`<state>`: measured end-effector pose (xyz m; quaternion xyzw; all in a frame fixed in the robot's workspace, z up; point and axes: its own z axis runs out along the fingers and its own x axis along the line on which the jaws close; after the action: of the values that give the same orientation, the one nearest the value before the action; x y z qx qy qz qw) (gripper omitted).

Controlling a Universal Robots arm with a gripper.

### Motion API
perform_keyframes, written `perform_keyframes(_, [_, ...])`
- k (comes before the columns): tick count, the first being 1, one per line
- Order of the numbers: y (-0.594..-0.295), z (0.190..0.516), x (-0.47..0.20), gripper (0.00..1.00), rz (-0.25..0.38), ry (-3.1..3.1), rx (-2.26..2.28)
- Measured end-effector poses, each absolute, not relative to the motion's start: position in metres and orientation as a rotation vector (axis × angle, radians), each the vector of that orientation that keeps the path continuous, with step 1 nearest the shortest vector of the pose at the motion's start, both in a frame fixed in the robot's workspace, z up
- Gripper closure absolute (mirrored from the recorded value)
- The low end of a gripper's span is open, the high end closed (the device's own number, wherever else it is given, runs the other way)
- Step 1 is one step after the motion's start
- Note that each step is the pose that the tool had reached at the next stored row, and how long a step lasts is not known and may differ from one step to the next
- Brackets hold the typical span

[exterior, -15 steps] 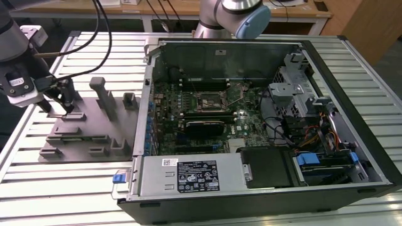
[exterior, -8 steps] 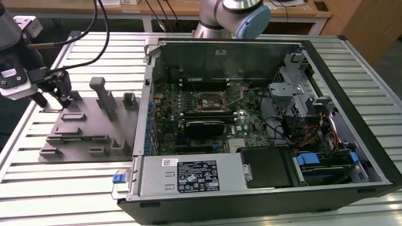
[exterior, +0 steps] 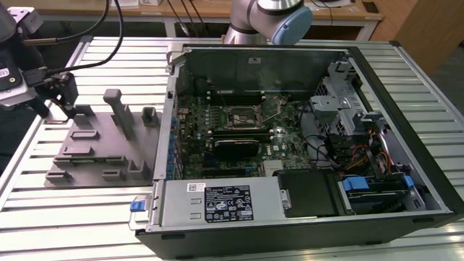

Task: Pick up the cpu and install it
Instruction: 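Pick up the cpu and move it towards the insertion slot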

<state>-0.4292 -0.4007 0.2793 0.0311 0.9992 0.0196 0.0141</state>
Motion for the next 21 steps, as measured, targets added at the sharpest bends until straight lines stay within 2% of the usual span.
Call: perform_keyframes(21, [-0.401, 0.321, -0.429, 0.46, 0.061, 3.108, 0.097])
